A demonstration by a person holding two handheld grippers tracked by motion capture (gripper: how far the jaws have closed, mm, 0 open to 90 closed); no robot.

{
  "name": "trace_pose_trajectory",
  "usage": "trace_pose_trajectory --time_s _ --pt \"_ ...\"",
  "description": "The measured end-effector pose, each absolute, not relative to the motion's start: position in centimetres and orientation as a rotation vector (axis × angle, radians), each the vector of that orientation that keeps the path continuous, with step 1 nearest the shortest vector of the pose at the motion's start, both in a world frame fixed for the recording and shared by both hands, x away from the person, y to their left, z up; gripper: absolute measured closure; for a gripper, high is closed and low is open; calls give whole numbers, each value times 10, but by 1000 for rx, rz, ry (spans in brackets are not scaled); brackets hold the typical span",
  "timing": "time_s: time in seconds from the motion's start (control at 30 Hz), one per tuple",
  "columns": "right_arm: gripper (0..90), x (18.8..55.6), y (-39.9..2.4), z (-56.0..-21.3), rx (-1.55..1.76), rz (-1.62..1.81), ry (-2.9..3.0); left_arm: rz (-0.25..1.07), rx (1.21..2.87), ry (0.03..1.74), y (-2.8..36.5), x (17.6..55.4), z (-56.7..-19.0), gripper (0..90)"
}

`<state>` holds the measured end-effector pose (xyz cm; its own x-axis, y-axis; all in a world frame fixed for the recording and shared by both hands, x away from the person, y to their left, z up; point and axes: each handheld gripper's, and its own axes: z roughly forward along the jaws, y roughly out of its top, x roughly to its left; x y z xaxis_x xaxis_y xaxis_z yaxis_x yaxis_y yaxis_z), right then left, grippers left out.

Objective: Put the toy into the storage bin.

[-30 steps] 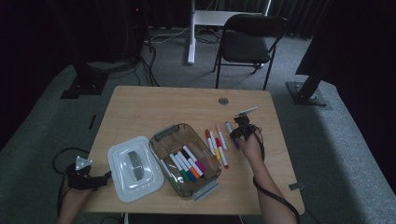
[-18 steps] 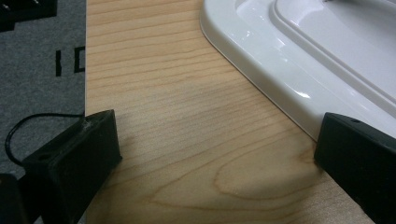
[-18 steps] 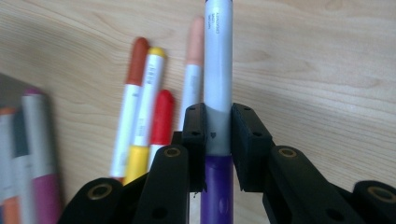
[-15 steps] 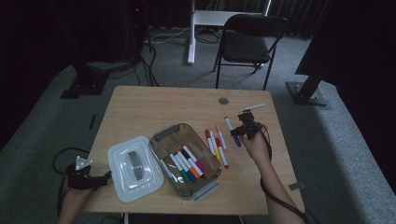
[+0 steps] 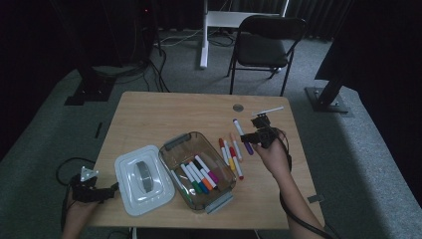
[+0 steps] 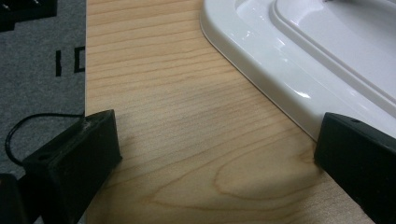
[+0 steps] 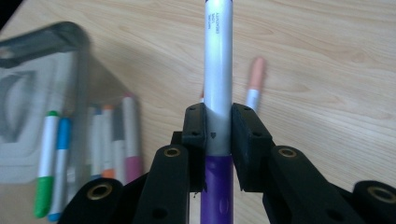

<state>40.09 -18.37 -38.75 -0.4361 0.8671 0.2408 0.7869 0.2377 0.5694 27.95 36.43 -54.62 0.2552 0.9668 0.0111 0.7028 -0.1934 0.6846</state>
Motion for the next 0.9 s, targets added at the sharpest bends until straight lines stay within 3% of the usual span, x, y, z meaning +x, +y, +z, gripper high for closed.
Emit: trace_pose_trajectory --time_s 0.53,0.9 --pt "767 371 -143 -347 1406 1086 2479 612 1969 1510 364 280 -546 6" --pt "767 357 -101 -350 1304 1153 2608 611 1970 1510 364 280 -546 6"
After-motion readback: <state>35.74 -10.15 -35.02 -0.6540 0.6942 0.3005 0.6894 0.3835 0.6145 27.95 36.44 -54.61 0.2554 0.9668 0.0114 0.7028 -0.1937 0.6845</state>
